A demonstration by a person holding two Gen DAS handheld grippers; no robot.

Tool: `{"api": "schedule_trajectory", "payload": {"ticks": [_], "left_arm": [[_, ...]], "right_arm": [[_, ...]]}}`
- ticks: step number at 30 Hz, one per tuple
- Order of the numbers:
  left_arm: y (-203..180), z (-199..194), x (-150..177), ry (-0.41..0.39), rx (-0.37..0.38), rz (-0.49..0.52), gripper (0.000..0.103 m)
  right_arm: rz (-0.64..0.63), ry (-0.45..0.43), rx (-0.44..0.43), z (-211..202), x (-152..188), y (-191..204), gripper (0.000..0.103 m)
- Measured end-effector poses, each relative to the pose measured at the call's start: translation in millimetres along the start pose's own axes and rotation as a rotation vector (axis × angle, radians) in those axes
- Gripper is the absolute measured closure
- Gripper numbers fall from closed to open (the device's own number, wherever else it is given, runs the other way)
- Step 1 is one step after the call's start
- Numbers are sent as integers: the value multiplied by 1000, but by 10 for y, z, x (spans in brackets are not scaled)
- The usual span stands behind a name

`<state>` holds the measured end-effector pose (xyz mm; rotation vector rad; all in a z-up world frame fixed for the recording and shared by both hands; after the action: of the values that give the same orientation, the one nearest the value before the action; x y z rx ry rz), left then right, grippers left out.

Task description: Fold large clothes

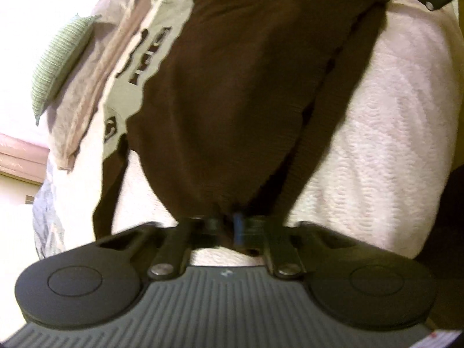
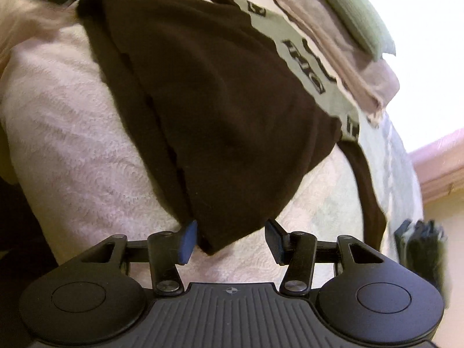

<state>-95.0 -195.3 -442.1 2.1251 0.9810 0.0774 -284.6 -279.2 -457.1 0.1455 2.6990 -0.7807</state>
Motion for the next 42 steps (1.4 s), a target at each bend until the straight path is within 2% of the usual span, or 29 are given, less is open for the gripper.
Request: {"api": "schedule_trajectory", "payload": {"ticks": [2, 4, 6, 7, 11, 13, 16, 18, 19, 21, 23, 24, 25, 27, 28, 30, 31, 33, 34, 36, 38, 39, 40, 41, 42], "left_arm": [[98, -37, 25, -10, -17, -38, 98], [220, -44, 59, -2, -34, -78, 99], [314, -106, 110, -3, -49, -96, 100], [362, -154, 144, -5, -49, -99, 100], [491, -383, 279, -59, -10, -117, 101], [472, -434, 360, -56, 21, -140, 101], [286, -326, 492, 10, 40, -109, 101], [119, -186, 562, 61, 50, -68, 102], [51, -138, 569, 68, 49, -38, 102], [-34, -103, 553, 55, 48, 46, 102], [6, -127, 533, 42, 75, 47, 101], [81, -146, 542, 43, 104, -3, 99], [166, -160, 560, 57, 142, -61, 98], [361, -202, 628, 105, 268, -220, 91], [476, -228, 679, 121, 329, -309, 90], [720, -271, 782, 139, 389, -480, 88], [841, -267, 825, 143, 402, -562, 88], [1076, -176, 876, 157, 393, -745, 85], [1186, -69, 909, 176, 392, -850, 84], [1272, 181, 953, 217, 451, -1040, 84], [1252, 389, 953, 237, 510, -1152, 83], [1192, 475, 940, 254, 531, -1191, 81], [1144, 545, 942, 276, 534, -1209, 81], [1107, 593, 941, 289, 527, -1225, 82], [1099, 632, 970, 300, 516, -1248, 96]], "right_arm": [[-28, -7, 31, 9, 20, -2, 64], [-20, -5, 0, 13, 19, -37, 103], [26, -49, -30, -114, 20, -159, 103], [40, -62, -18, -222, 21, -233, 103], [40, -105, -30, -656, 82, -519, 103], [-1, -146, -112, -779, 136, -489, 103], [14, -131, -305, -558, 181, -359, 103], [-2, 4, -364, -214, 224, -184, 103], [-22, 37, -350, -117, 237, -127, 103], [49, 65, -372, -65, 246, -174, 103], [140, 144, -418, -49, 289, -280, 99], [199, 174, -435, -58, 325, -369, 93], [275, 184, -455, -84, 380, -464, 79], [511, 172, -530, -143, 508, -724, 56], [650, 151, -565, -160, 572, -865, 54], [962, 94, -641, -130, 707, -1109, 54], [1104, 57, -673, -88, 767, -1178, 54], [1309, -5, -734, 71, 827, -1217, 54], [1370, -8, -749, 158, 836, -1195, 54], [1460, -6, -757, 336, 836, -1096, 54], [1555, 2, -758, 491, 867, -1010, 54], [1611, -12, -773, 570, 878, -1025, 54], [1658, -24, -792, 644, 862, -1083, 59], [1681, -26, -823, 669, 841, -1090, 75], [1665, -4, -837, 666, 794, -1107, 101]]}}
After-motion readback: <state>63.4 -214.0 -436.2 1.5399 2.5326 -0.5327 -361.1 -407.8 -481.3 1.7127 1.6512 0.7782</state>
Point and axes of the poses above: each gripper's, at about its wrist camera, not at the fingertips, and z roughly the way its jaws point, y to its left, x to its underside, the point moved 2 cm from there along z, roughly the way its jaws point, and after that the axes turned 5 degrees about -x, right-handed, at the moved point
